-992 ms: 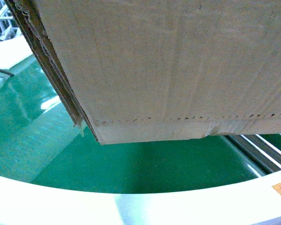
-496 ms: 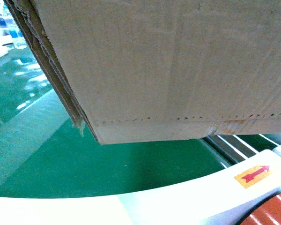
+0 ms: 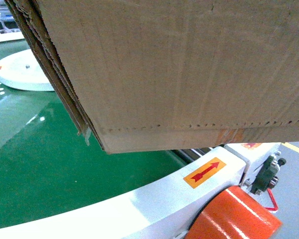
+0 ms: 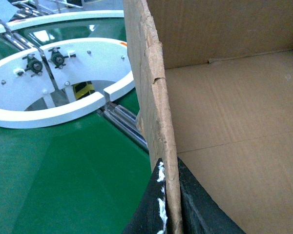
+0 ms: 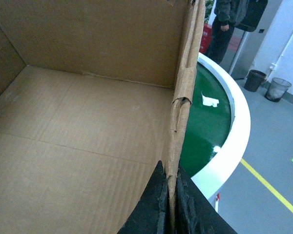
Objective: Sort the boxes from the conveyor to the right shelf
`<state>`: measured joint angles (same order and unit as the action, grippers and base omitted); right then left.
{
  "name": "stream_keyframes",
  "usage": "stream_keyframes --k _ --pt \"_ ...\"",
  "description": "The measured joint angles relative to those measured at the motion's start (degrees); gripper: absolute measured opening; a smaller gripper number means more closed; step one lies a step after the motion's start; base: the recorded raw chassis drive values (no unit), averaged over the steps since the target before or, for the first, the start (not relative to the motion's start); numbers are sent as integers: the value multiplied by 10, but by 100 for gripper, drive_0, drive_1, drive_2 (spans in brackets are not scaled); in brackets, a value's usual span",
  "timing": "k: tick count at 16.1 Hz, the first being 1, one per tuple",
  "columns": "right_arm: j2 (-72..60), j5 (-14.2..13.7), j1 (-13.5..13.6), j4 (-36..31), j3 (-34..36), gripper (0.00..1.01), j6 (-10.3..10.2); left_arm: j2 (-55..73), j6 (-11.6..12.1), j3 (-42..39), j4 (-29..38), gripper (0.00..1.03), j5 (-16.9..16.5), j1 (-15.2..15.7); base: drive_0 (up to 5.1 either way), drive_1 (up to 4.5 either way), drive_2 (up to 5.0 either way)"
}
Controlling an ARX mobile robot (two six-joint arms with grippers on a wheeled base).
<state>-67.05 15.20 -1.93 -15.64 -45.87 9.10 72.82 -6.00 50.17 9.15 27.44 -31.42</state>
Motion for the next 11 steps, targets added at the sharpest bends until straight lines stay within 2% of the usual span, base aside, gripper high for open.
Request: stream_keyframes --k 11 --pt "0 0 0 0 0 2 0 0 0 0 0 2 0 0 -118 -118 -118"
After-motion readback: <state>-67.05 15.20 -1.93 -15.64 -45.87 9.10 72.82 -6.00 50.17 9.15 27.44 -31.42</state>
